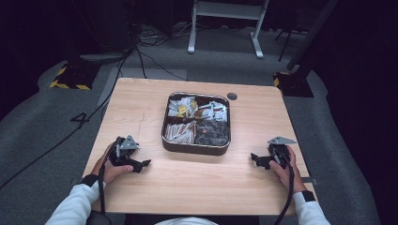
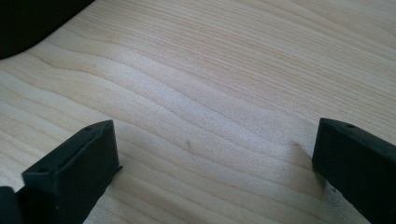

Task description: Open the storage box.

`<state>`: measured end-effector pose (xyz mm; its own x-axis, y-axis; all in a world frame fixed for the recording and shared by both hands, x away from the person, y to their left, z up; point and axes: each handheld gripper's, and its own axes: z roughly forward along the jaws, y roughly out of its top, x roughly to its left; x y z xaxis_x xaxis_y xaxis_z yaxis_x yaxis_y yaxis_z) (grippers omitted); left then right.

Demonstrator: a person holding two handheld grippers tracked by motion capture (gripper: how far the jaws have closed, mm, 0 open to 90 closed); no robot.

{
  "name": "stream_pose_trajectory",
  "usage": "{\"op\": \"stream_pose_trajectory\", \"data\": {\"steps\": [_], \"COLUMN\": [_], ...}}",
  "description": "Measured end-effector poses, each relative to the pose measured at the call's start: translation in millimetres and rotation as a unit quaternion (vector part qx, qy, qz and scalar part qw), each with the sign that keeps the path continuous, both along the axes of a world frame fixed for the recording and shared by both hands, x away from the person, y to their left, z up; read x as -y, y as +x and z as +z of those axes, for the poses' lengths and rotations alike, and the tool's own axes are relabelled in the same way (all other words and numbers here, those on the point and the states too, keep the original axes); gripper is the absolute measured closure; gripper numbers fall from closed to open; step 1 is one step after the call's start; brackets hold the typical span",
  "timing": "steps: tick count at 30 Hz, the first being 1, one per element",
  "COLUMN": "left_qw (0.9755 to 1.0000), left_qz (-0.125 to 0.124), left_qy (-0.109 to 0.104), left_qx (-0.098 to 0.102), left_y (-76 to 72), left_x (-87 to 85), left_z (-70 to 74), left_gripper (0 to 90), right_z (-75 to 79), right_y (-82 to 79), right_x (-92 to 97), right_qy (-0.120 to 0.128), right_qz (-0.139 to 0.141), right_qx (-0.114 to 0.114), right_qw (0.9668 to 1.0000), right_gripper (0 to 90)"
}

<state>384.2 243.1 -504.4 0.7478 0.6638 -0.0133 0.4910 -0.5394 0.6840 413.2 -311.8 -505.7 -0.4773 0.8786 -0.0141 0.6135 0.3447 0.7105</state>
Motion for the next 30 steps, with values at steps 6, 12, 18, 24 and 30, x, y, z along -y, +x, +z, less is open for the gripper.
{"op": "stream_pose_trajectory", "data": {"steps": [6, 12, 18, 24, 30], "left_qw": [1.0, 1.0, 0.9999, 0.9999, 0.9999], "left_qz": [0.003, 0.006, 0.015, 0.016, 0.017], "left_qy": [-0.003, -0.001, -0.002, -0.002, -0.002], "left_qx": [-0.002, 0.0, -0.001, 0.0, -0.001], "left_y": [-0.5, 0.0, -0.8, -1.0, -0.9], "left_x": [-0.4, -2.0, -3.6, -5.2, -5.2], "left_z": [-0.2, -0.1, -0.2, -0.3, -0.3], "left_gripper": [13.1, 13.1, 13.1, 13.0, 12.6], "right_z": [0.2, 0.3, 4.5, 33.9, 66.7], "right_y": [0.3, 2.2, 2.0, -0.7, 2.4], "right_x": [0.7, 1.4, 0.8, -6.1, -29.7], "right_qy": [0.0, -0.002, -0.011, 0.034, 0.036], "right_qz": [0.004, 0.013, 0.018, 0.039, 0.079], "right_qx": [-0.001, -0.001, 0.026, 0.076, 0.109], "right_qw": [1.0, 0.9999, 0.9995, 0.9957, 0.9902], "right_gripper": [0.7, 0.7, 24.5, 20.8, 18.3]}}
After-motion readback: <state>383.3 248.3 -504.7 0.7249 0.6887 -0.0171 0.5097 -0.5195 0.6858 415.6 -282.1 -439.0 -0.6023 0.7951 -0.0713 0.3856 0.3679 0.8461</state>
